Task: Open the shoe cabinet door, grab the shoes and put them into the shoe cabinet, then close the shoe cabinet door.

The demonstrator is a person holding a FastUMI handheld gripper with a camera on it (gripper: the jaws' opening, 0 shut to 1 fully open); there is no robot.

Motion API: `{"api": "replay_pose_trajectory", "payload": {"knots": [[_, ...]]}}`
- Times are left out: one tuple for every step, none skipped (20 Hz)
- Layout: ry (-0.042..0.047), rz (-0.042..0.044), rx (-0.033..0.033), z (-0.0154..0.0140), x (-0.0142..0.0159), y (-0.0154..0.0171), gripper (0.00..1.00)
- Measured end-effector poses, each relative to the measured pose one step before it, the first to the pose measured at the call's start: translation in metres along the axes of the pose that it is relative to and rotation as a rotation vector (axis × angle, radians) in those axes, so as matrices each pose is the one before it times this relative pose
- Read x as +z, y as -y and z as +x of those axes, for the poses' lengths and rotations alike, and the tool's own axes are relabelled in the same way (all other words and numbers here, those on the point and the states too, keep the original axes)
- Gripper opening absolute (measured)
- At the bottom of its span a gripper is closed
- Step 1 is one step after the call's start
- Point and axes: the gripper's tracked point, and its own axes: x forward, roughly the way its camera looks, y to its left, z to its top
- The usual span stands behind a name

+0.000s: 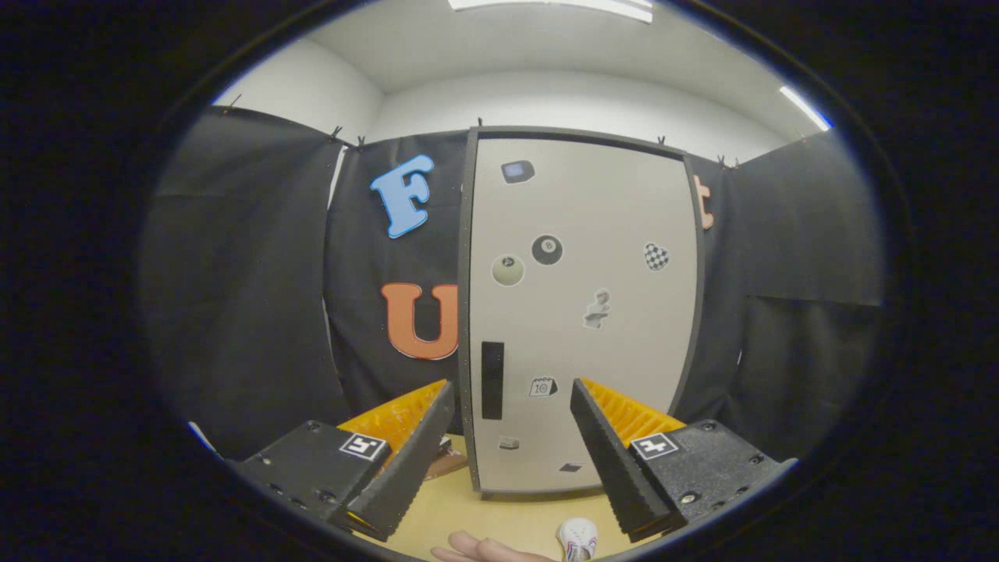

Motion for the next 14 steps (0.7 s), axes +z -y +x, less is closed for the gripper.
{"api": "replay_pose_trajectory", "payload": {"knots": [[-0.01121,0.00817,0.00696,0.01554,-0.00365,-0.00152,0.99],[-0.0119,0.0068,0.01344,0.01639,-0.00327,-0.00236,0.99],[-0.01101,0.00449,0.00763,0.01693,-0.0034,-0.00032,0.99],[-0.00728,0.00065,0.00285,0.01843,-0.00217,0.00154,0.99],[-0.00632,-0.00245,0.0019,0.01507,-0.0026,0.00077,0.99],[-0.01188,-0.00371,-0.00591,0.01626,-0.00393,0.00266,0.99],[-0.00746,-0.00225,0.00788,0.01406,-0.00257,-0.00115,0.99],[-0.00341,-0.00063,0.00415,0.01261,-0.00149,-0.0003,0.97],[-0.00217,-0.00292,-0.00175,0.01109,-0.0017,0.00046,0.96],[-0.00325,-0.00046,0.00049,0.00994,-0.00146,-0.00065,0.95],[-0.01065,0.00636,0.0053,0.00884,-0.00343,-0.0006,0.93],[-0.01119,0.01219,0.01308,0.00757,-0.00336,-0.00294,0.92],[-0.01114,0.01049,0.01096,0.00614,-0.00299,-0.00221,0.87],[-0.00915,0.01085,0.00484,0.00426,-0.00243,-0.00109,0.8]]}}
